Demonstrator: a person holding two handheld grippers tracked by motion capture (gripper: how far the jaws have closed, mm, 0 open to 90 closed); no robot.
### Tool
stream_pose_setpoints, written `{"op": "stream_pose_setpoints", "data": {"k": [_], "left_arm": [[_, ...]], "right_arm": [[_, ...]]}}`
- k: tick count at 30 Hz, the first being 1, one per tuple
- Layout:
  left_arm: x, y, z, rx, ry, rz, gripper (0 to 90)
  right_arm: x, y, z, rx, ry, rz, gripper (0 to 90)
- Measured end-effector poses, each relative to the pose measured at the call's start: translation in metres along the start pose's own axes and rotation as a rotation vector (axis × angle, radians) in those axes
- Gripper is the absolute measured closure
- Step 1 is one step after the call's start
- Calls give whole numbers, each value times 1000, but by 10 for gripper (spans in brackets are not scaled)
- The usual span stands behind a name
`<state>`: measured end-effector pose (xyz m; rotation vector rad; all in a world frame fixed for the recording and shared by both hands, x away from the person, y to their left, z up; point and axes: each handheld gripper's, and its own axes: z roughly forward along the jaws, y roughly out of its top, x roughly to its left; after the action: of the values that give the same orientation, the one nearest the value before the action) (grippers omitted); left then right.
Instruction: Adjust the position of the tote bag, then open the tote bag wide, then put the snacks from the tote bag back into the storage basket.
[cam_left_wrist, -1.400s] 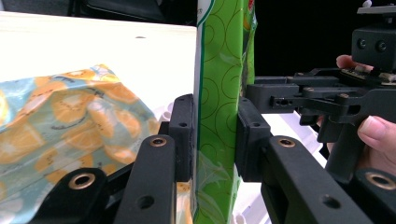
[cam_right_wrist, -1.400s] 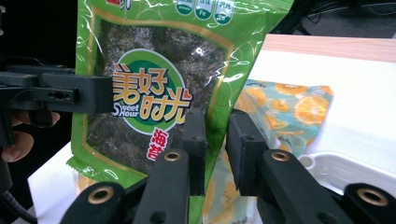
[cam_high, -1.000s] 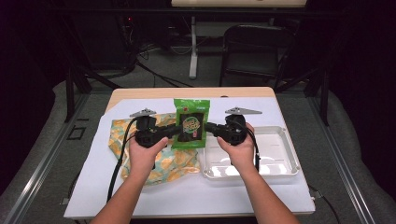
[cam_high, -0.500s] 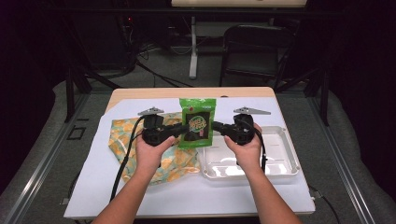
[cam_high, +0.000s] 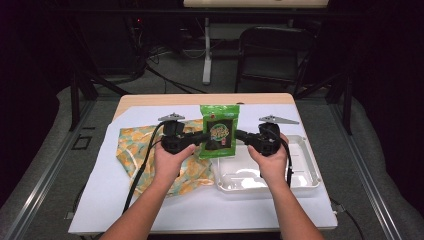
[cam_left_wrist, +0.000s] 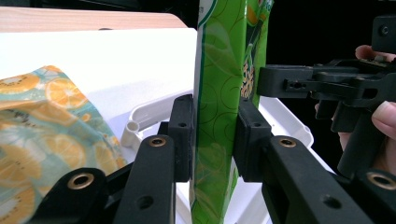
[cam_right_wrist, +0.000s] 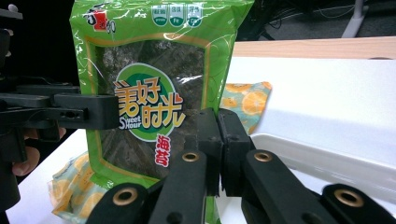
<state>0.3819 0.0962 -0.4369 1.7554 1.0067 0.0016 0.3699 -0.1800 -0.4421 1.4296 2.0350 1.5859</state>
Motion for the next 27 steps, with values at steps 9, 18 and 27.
{"op": "stream_pose_setpoints", "data": {"k": [9,18,27], "left_arm": [[-4,5,18,13,-12,5,718],[-2,8,35,22,-17,-6,712],[1,7,54,41,-11,-7,705]], "right_arm": [[-12,0,-7,-9,-31,22,890],[-23,1,-11,-16,-65,39,891],[-34,-1,-11,-9,-107,47,892]]}}
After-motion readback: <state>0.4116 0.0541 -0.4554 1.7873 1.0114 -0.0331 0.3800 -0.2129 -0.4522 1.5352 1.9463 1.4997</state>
